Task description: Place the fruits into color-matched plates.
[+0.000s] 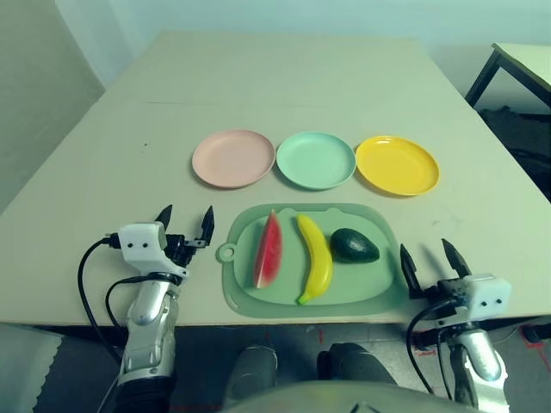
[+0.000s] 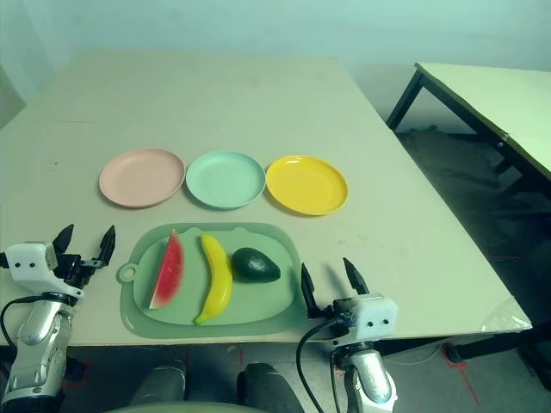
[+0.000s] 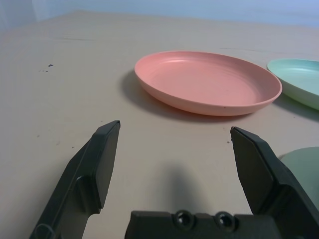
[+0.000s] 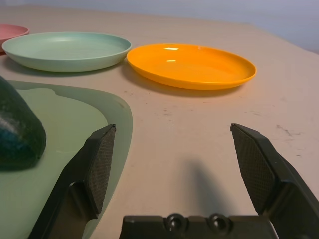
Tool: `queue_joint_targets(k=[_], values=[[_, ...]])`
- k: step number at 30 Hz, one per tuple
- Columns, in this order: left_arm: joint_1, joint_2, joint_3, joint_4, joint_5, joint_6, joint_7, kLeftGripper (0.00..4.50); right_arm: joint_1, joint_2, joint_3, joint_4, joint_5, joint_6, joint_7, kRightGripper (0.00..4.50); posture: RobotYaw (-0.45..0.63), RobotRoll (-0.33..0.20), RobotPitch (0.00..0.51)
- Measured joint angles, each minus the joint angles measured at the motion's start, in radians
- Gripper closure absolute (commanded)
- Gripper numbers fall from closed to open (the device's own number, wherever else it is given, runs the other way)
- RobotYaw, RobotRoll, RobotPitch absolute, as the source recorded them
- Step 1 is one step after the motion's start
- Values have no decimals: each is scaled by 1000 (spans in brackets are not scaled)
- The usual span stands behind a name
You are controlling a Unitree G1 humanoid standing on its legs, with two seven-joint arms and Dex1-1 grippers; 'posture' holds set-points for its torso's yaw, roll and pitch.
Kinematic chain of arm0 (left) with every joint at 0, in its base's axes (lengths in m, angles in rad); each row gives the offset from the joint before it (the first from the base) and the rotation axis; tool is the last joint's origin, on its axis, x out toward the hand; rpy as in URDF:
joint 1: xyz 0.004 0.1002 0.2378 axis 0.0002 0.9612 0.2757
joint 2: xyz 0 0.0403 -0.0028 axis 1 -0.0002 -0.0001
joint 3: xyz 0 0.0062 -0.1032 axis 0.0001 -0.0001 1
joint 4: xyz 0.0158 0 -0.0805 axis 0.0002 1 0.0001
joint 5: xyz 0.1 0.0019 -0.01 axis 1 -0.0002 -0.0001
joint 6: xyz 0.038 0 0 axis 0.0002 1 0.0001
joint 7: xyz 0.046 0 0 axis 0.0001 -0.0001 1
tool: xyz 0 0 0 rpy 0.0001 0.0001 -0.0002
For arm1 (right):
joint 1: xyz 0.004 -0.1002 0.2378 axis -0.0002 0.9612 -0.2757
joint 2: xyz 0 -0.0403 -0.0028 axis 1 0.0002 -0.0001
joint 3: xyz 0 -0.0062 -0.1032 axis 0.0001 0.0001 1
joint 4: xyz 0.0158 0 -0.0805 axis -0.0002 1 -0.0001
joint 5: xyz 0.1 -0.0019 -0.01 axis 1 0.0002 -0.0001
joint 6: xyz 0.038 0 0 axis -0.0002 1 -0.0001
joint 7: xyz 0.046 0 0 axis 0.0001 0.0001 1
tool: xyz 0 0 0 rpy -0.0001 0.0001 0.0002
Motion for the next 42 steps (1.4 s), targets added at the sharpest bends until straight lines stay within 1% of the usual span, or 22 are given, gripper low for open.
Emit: queue_joint_targets(k=[6, 12, 18, 21, 23, 26, 27, 28, 31, 33, 35, 36, 37, 39, 42], values=[[-12, -8, -4, 0, 1, -11, 0, 0, -6, -3, -3, -1, 0, 0, -1, 6, 97, 0, 46], [-7, -10, -3, 0, -1, -19, 2, 0, -15, -21, -4, -1, 3, 3, 7, 6, 96, 0, 54], [19, -3, 3, 0, -12, -19, -13, 0, -9, -40, -21, -1, 15, 4, 10, 6, 45, 0, 53], [6, 50, 8, 12, -48, -16, -79, 0, 7, -48, -26, -6, 22, 7, 13, 6, 25, 0, 50], [-15, 93, 6, 14, -94, 3, -160, 0, 19, -65, -39, -19, 31, 37, 16, 6, 18, 0, 50], [-49, 225, 3, 21, -199, 74, -370, 0, 39, -105, -43, -99, 48, 157, 16, 6, -2, 0, 57], [-56, 257, 2, 21, -221, 95, -424, 0, 45, -123, -42, -125, 54, 192, 23, 6, -8, 0, 59], [-62, 315, -3, 21, -250, 131, -513, 0, 55, -161, -42, -176, 66, 256, 36, 6, -18, 0, 64], [-79, 448, -8, 31, -294, 186, -710, 0, 58, -264, -46, -321, 86, 424, 52, 6, -30, 0, 69], [-88, 525, -8, 34, -314, 203, -834, 0, 46, -349, -46, -433, 92, 525, 78, 6, -32, 0, 69], [-88, 577, -9, 31, -326, 208, -923, 0, 19, -423, -41, -536, 99, 614, 107, 6, -35, 0, 66], [-82, 611, -18, 27, -323, 202, -981, 0, -20, -490, -25, -600, 99, 692, 135, 6, -37, 0, 65], [-78, 627, -24, 19, -319, 195, -1009, 0, -45, -536, -13, -636, 99, 734, 155, 6, -38, 0, 65], [-59, 646, -42, -1, -311, 180, -1070, 0, -132, -696, 45, -709, 82, 884, 224, 6, -37, 0, 63], [-48, 647, -66, -39, -310, 181, -1111, 0, -279, -851, 137, -755, 41, 1098, 285, 6, -44, 0, 61]])
